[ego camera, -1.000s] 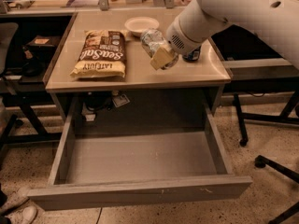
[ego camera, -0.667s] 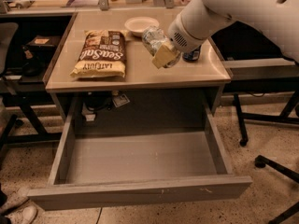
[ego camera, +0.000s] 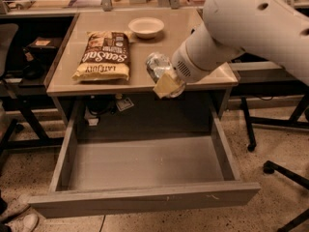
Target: Place 7up can into top drawer
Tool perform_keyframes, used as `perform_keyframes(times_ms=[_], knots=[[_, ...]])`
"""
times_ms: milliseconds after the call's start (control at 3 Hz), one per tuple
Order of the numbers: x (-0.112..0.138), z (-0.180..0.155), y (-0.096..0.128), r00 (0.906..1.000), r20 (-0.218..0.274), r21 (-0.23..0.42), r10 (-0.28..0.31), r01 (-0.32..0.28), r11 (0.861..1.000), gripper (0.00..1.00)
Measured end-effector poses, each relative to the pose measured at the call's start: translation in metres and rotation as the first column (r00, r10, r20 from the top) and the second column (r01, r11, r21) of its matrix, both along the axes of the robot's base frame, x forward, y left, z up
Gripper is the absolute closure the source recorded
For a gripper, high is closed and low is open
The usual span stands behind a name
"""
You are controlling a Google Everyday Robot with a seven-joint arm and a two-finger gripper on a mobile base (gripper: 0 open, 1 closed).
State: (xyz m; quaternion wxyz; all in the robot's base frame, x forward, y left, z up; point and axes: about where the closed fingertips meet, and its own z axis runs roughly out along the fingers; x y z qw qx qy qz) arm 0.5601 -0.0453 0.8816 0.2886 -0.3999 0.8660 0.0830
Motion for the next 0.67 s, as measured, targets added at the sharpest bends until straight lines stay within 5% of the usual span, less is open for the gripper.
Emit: perform_keyframes(times_ms=[333,667], knots=[[-0.0381,-0.0448,0.0212,0.9941,-0.108,0.023,0.011,-0.009,1.0,1.0],[-0.0384,-0.045,0.0215,0.994,-0.109,0.024,0.012,-0.009,1.0,1.0]])
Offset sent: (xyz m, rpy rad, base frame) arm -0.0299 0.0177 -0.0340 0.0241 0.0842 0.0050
